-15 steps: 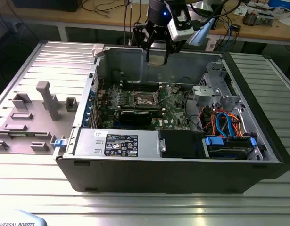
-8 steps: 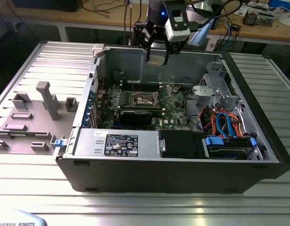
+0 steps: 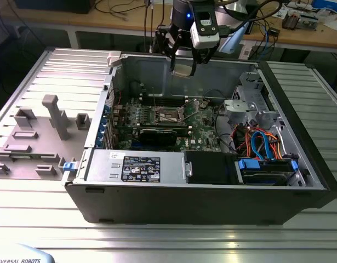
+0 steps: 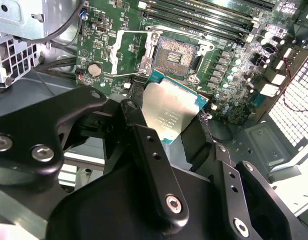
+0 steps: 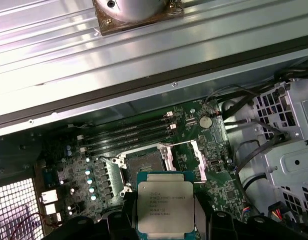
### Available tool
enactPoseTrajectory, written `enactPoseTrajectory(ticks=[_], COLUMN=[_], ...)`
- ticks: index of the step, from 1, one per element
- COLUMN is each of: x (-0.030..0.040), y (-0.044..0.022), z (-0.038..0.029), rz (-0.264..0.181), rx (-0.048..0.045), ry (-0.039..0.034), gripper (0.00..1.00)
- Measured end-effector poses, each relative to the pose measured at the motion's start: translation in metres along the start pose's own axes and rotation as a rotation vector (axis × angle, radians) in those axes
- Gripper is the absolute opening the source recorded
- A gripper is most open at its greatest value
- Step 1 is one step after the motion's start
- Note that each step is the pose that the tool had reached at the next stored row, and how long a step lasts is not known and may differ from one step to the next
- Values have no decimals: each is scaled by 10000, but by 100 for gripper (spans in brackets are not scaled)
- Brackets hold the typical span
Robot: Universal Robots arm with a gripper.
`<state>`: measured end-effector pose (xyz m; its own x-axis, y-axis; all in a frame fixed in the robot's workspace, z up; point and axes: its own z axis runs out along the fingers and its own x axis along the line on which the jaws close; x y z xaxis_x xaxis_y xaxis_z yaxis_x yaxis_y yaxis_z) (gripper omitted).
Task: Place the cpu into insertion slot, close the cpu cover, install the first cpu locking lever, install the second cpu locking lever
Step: 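Place the cpu into insertion slot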
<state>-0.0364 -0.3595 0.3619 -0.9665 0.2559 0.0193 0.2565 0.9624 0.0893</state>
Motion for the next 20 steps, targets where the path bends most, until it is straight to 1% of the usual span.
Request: enactPoseTrajectory(ticks=[5,6,9,12,14,20], x=[0,0,0,1,16,23], y=[0,0,-1,-3,-7,-9], z=[0,3,17,23,26,26], rz=[70,333,914,1288,1425,1444], rx=[-1,-4,-19,-23,-28,-28], ry=[-6,-30,-82,-115,-128,-129], gripper=[54,54,54,54,54,54])
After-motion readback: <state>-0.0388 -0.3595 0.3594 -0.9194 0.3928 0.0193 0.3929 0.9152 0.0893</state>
